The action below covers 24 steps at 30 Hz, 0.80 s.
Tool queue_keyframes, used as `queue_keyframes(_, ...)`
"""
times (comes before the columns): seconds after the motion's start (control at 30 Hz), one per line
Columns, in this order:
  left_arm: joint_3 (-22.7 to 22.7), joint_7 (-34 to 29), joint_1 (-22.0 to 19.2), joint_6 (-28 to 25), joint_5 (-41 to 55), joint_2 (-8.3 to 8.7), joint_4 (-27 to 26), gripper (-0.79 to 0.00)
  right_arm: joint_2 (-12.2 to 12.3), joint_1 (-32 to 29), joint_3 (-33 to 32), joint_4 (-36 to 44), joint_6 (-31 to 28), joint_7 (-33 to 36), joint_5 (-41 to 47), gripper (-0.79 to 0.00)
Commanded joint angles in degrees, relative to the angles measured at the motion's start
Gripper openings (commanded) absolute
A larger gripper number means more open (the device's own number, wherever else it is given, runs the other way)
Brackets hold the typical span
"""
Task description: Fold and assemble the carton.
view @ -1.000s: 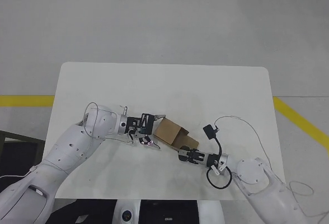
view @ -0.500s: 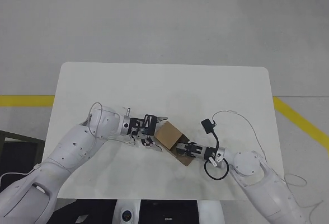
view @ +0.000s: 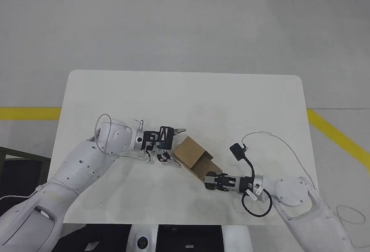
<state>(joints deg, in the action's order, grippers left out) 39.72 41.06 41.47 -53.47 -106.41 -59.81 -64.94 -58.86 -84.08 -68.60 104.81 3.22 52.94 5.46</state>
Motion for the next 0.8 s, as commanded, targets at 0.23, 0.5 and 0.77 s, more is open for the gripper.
queue_keyframes(0.23, 0.3, -0.6, 0.1, 0.0, 0.8, 0.15, -0.5, 0.000, -1.0, 1.4, 6.4, -1.6, 0.6, -3.6, -1.8, -0.785)
queue_keyframes(0.5, 0.5, -1.3, 0.6, -0.2, 1.6, 0.29, -0.8, 0.000, -1.8, 4.3, 8.5, -4.0, -0.4, -7.5, -1.8, -0.785)
queue_keyframes(0.77, 0.5, -1.5, 0.7, -1.3, 2.0, 0.42, -1.1, 0.000, -2.0, 6.6, 7.8, -6.3, -0.9, -9.0, -2.7, -0.785)
